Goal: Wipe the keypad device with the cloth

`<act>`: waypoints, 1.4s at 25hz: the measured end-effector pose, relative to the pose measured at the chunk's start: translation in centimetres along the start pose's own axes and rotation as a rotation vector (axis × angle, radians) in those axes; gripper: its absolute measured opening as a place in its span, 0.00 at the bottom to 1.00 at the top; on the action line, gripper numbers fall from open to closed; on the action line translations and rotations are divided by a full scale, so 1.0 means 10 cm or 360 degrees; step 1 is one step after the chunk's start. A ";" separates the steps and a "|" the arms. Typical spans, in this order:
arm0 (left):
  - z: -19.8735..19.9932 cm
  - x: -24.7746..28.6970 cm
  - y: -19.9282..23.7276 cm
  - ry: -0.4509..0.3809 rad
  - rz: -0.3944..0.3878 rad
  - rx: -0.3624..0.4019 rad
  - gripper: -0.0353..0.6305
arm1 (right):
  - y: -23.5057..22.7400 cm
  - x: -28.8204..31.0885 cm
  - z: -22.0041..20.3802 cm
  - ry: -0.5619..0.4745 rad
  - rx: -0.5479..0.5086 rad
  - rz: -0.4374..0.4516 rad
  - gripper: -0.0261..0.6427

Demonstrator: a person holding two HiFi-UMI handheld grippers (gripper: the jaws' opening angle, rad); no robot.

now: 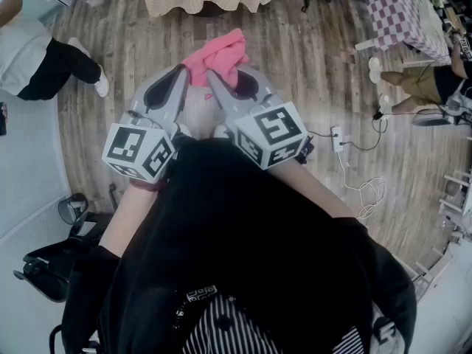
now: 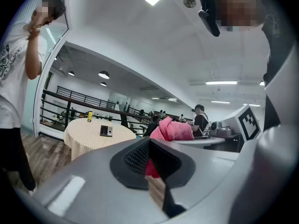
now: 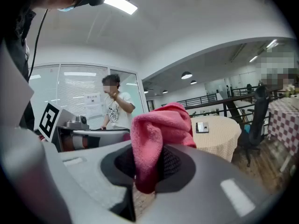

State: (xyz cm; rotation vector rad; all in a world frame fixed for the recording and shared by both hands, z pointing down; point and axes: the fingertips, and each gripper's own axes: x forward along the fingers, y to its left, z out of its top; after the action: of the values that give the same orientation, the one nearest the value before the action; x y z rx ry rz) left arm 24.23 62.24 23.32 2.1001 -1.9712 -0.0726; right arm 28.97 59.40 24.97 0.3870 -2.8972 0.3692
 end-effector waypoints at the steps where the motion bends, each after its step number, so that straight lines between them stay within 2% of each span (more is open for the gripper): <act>1: 0.01 0.00 0.00 -0.0007 0.0002 -0.0002 0.05 | 0.00 0.00 0.01 -0.0002 -0.0005 0.0001 0.15; 7: 0.00 -0.02 -0.08 -0.0008 -0.0027 -0.0036 0.05 | -0.01 -0.08 0.00 0.0014 -0.0010 0.0000 0.15; 16: -0.04 -0.04 -0.04 0.0006 -0.0045 -0.0048 0.06 | -0.03 -0.06 -0.02 -0.0020 0.0071 -0.0018 0.15; 21: 0.00 0.21 -0.07 0.0014 -0.0050 -0.0046 0.05 | -0.24 -0.06 0.03 -0.0026 0.0105 -0.0030 0.15; 25: -0.11 0.33 -0.08 0.0018 -0.0046 -0.0048 0.06 | -0.37 -0.06 -0.12 -0.0011 0.0148 -0.0036 0.15; 29: -0.06 0.68 -0.16 0.0034 -0.0044 -0.0069 0.05 | -0.72 -0.12 -0.10 0.0021 0.0178 -0.0040 0.15; 35: 0.03 0.99 0.10 0.0030 -0.0008 -0.0059 0.05 | -0.96 0.14 0.03 0.0016 0.0139 -0.0076 0.15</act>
State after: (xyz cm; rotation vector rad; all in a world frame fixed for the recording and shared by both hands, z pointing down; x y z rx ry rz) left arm 23.93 52.43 24.69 2.0752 -1.9393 -0.0891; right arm 30.28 50.00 27.08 0.4664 -2.8635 0.4901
